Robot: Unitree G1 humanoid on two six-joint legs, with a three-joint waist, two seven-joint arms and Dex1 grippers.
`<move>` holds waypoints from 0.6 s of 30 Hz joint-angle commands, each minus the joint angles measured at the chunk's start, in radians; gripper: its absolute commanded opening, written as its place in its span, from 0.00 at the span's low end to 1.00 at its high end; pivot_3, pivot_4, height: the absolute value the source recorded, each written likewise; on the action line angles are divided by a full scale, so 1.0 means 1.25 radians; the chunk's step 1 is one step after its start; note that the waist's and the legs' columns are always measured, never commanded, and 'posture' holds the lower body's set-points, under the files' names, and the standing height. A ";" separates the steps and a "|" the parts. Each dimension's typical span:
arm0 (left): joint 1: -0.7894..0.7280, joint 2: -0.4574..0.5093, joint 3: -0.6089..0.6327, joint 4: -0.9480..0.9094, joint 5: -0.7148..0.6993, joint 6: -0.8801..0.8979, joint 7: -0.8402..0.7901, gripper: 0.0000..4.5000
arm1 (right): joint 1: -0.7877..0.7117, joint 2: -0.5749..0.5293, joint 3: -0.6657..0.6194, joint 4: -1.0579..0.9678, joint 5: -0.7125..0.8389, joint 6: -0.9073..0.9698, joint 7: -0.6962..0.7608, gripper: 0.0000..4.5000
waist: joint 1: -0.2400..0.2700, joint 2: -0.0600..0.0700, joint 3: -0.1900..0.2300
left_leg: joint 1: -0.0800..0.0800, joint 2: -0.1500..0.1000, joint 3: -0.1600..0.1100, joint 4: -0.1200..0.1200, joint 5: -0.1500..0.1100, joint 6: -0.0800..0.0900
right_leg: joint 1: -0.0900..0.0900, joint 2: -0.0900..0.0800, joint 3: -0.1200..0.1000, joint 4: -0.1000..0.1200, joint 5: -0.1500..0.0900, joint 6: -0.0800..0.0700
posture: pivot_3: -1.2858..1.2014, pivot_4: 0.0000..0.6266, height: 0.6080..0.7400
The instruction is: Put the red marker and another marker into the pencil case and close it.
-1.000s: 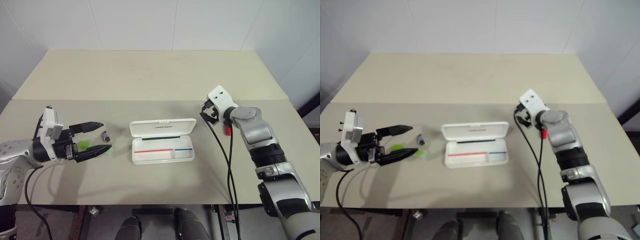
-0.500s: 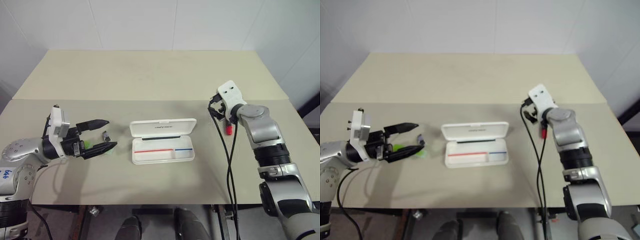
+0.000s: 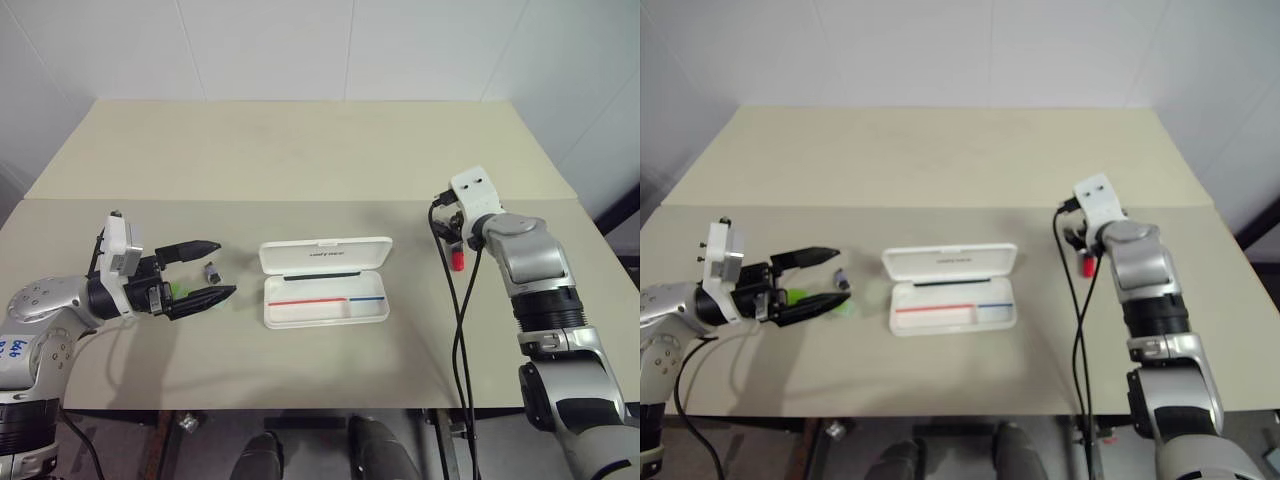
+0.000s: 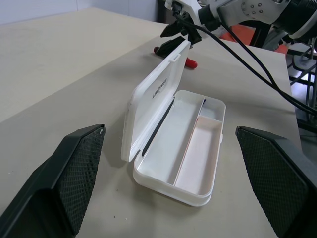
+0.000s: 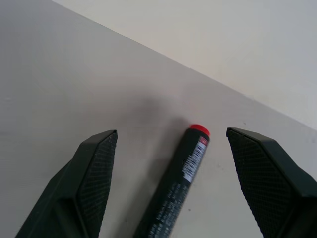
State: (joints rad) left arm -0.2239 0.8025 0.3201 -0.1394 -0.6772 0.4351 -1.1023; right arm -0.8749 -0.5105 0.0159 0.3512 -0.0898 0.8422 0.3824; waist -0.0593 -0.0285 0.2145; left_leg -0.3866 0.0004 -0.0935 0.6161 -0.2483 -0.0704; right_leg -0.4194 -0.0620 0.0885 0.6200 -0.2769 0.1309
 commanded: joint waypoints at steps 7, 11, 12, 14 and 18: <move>0.007 -0.003 0.016 -0.016 -0.003 -0.014 0.005 1.00 | -0.056 0.039 -0.074 0.051 0.049 0.085 -0.058 1.00 | 0.000 0.000 0.000 | 0.000 0.000 0.000 0.000 0.000 0.000 | 0.000 0.000 0.000 0.000 0.000 0.000 | 0.52 0.24 1.00; 0.021 -0.003 0.024 -0.027 -0.007 -0.013 0.012 1.00 | -0.062 0.053 -0.069 0.086 0.056 0.102 -0.069 1.00 | -0.001 0.000 0.000 | 0.000 0.000 0.000 0.000 0.000 0.000 | 0.000 0.000 0.000 0.000 0.000 0.000 | 0.52 0.24 1.00; 0.024 -0.004 0.026 -0.030 -0.008 -0.013 0.014 1.00 | -0.064 0.056 -0.070 0.095 0.057 0.101 -0.075 1.00 | -0.001 0.000 0.000 | 0.000 0.000 0.000 0.000 0.000 0.000 | 0.000 0.000 0.000 0.000 0.000 0.000 | 0.52 0.24 1.00; 0.029 -0.003 0.028 -0.034 -0.009 -0.013 0.017 1.00 | -0.073 0.064 -0.081 0.116 0.064 0.106 -0.090 0.96 | -0.002 0.000 0.000 | 0.000 0.000 0.000 0.000 0.000 0.000 | 0.000 0.000 0.000 0.000 0.000 0.000 | 0.52 0.24 1.00; 0.038 -0.004 0.032 -0.042 -0.013 -0.013 0.022 1.00 | -0.081 0.069 -0.089 0.139 0.068 0.107 -0.110 0.70 | -0.001 0.000 0.000 | 0.000 0.000 0.000 0.000 0.000 0.001 | 0.000 0.000 0.000 0.000 0.000 0.000 | 0.52 0.24 1.00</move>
State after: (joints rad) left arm -0.1839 0.7994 0.3304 -0.1576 -0.6788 0.4348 -1.0774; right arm -0.9666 -0.4168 -0.0830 0.5168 -0.0032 0.9757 0.2684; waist -0.0610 -0.0286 0.2144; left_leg -0.3863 0.0004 -0.0935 0.6158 -0.2479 -0.0697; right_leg -0.4193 -0.0620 0.0887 0.6201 -0.2767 0.1312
